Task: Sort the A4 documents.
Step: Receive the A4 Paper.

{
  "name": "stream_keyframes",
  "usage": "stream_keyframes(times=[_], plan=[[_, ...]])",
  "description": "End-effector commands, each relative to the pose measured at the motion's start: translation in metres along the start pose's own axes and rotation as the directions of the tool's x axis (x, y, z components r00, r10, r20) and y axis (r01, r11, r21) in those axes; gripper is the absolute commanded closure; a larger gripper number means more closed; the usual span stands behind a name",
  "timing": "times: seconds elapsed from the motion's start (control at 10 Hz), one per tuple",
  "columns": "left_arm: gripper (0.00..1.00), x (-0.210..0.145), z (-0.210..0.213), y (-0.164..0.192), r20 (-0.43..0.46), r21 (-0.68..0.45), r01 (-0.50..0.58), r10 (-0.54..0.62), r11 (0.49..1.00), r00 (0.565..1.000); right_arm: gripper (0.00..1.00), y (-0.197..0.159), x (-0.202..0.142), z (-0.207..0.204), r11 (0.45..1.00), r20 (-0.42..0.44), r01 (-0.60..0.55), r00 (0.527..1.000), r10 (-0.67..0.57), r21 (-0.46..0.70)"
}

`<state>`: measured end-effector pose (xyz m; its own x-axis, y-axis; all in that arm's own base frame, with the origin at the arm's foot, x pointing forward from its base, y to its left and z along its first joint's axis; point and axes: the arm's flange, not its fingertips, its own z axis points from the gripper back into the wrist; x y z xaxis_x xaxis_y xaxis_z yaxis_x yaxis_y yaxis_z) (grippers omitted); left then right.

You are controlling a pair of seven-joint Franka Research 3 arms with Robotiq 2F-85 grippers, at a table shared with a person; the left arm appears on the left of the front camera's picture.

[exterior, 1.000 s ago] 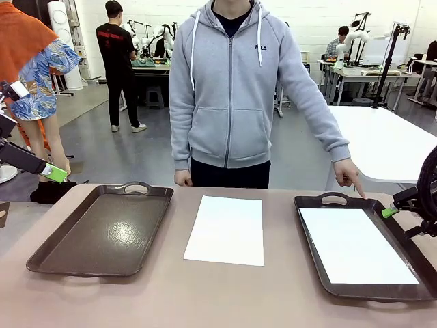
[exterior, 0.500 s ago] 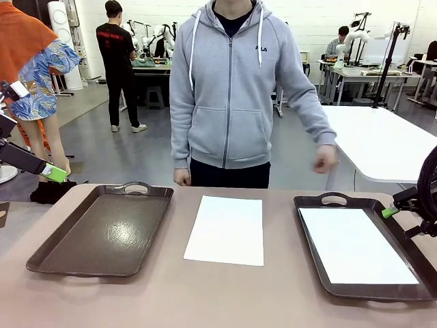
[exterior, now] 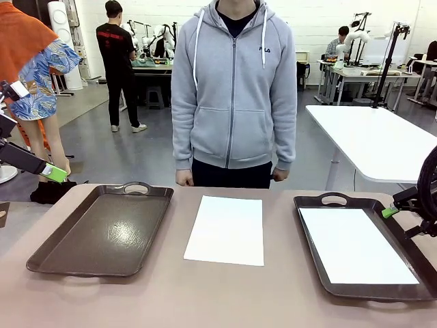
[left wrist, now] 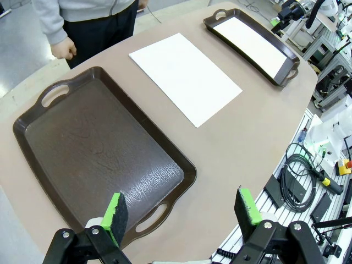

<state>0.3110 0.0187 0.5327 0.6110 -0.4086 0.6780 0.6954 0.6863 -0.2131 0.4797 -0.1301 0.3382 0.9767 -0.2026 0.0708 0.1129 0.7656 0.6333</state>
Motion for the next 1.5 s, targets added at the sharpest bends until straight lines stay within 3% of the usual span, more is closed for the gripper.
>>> stream_keyframes(times=[0.0, 0.2, 0.4, 0.7, 1.1, 1.3, 1.4], plan=[[0.00, -0.001, 0.000, 0.002, 0.010, -0.015, 0.009, -0.009, 1.000, 1.000, 0.00, 0.011, -0.009, 0.013, 0.994, 0.075, -0.103, 0.992, 0.105, -0.040], [0.00, -0.001, 0.000, 0.002, 0.010, -0.015, 0.009, -0.009, 1.000, 1.000, 0.00, 0.055, -0.034, 0.029, 0.942, 0.128, -0.334, 0.935, 0.332, -0.002], [0.00, -0.001, 0.000, 0.002, 0.010, -0.015, 0.009, -0.009, 1.000, 1.000, 0.00, 0.089, -0.028, 0.029, 0.884, 0.152, -0.464, 0.879, 0.453, 0.048], [0.00, -0.001, 0.000, 0.002, 0.010, -0.015, 0.009, -0.009, 1.000, 1.000, 0.00, 0.164, -0.015, 0.032, 0.701, 0.152, -0.704, 0.710, 0.688, 0.114], [0.00, -0.001, 0.000, 0.002, 0.010, -0.015, 0.009, -0.009, 1.000, 1.000, 0.00, 0.236, -0.017, 0.041, 0.490, 0.192, -0.842, 0.532, 0.825, 0.227], [0.00, -0.001, 0.000, 0.002, 0.010, -0.015, 0.009, -0.009, 1.000, 1.000, 0.00, 0.254, -0.032, 0.039, 0.396, 0.142, -0.890, 0.432, 0.891, 0.225], [0.00, -0.001, 0.000, 0.002, 0.010, -0.015, 0.009, -0.009, 1.000, 1.000, 0.00, 0.258, -0.040, 0.037, 0.369, 0.120, -0.895, 0.407, 0.905, 0.251]])
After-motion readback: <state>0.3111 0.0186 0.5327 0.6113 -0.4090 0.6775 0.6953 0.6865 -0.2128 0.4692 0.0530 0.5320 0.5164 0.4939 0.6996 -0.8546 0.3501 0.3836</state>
